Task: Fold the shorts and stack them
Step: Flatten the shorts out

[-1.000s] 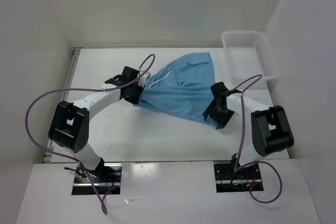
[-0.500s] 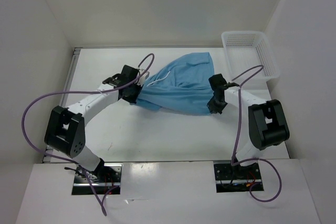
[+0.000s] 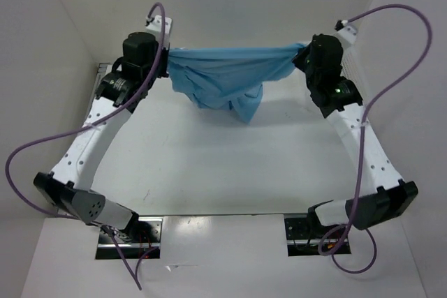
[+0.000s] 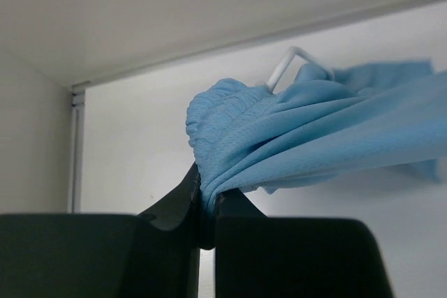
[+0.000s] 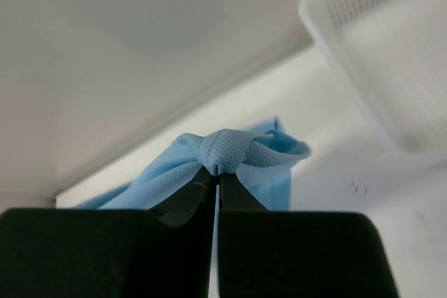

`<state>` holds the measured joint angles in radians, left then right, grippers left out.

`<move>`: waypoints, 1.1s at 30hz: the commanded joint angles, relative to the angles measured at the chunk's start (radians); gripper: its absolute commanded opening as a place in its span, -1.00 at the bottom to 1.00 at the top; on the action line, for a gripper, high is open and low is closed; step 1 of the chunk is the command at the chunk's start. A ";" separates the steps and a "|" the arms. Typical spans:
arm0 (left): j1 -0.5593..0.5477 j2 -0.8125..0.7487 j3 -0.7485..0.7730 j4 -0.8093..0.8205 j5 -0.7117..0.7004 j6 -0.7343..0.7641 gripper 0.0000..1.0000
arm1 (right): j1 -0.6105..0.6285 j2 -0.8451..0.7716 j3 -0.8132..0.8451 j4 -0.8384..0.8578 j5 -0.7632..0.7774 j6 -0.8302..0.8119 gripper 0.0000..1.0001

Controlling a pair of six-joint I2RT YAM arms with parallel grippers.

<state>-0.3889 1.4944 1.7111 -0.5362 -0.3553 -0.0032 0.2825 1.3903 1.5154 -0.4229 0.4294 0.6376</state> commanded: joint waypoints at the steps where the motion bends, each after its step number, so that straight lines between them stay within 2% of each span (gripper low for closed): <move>1: -0.004 -0.118 0.082 0.039 -0.109 0.003 -1.00 | 0.018 -0.104 0.109 0.078 0.149 -0.151 -1.00; 4: -0.004 -0.207 0.140 0.039 -0.100 0.003 -1.00 | 0.038 -0.171 0.175 0.110 0.181 -0.228 -1.00; 7: -0.004 -0.281 0.205 0.039 -0.022 0.003 -1.00 | 0.047 -0.209 0.230 0.110 0.181 -0.276 -1.00; 12: -0.004 -0.329 0.338 -0.011 0.281 0.003 -1.00 | 0.047 -0.209 0.351 0.102 0.048 -0.345 -1.00; 16: -0.004 -0.316 0.471 -0.066 0.271 0.003 -1.00 | 0.047 -0.237 0.394 0.122 0.034 -0.364 -1.00; 18: -0.004 -0.293 0.511 -0.102 0.329 0.003 -1.00 | 0.047 -0.261 0.407 0.133 0.045 -0.365 -1.00; 20: -0.004 -0.293 0.512 -0.114 0.340 0.003 -1.00 | 0.047 -0.261 0.398 0.142 0.057 -0.374 -1.00; 22: -0.004 -0.284 0.489 -0.087 0.255 0.003 -1.00 | 0.047 -0.272 0.362 0.153 0.057 -0.365 -1.00; 25: -0.004 -0.180 0.475 -0.096 0.182 0.003 -1.00 | 0.047 -0.237 0.295 0.162 0.098 -0.337 -1.00; 27: -0.004 -0.122 0.408 -0.093 0.124 0.003 -1.00 | 0.047 -0.188 0.257 0.162 0.114 -0.302 -1.00; 28: 0.019 -0.070 0.357 -0.070 0.084 0.003 -1.00 | 0.047 -0.171 0.186 0.153 0.114 -0.280 -1.00; 30: 0.070 -0.007 0.277 -0.044 0.107 0.003 -1.00 | 0.037 -0.099 0.105 0.167 0.074 -0.198 -1.00; 31: 0.134 0.063 0.201 -0.032 0.134 0.003 -1.00 | 0.026 -0.062 0.045 0.167 0.065 -0.170 -1.00; 33: 0.200 0.136 0.116 0.048 0.284 0.003 -1.00 | 0.017 0.028 0.006 0.179 -0.003 -0.095 -1.00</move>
<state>-0.2840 1.4967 1.9450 -0.5579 -0.1158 -0.0032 0.3210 1.2575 1.6150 -0.2466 0.4351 0.4297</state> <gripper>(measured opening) 0.053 0.009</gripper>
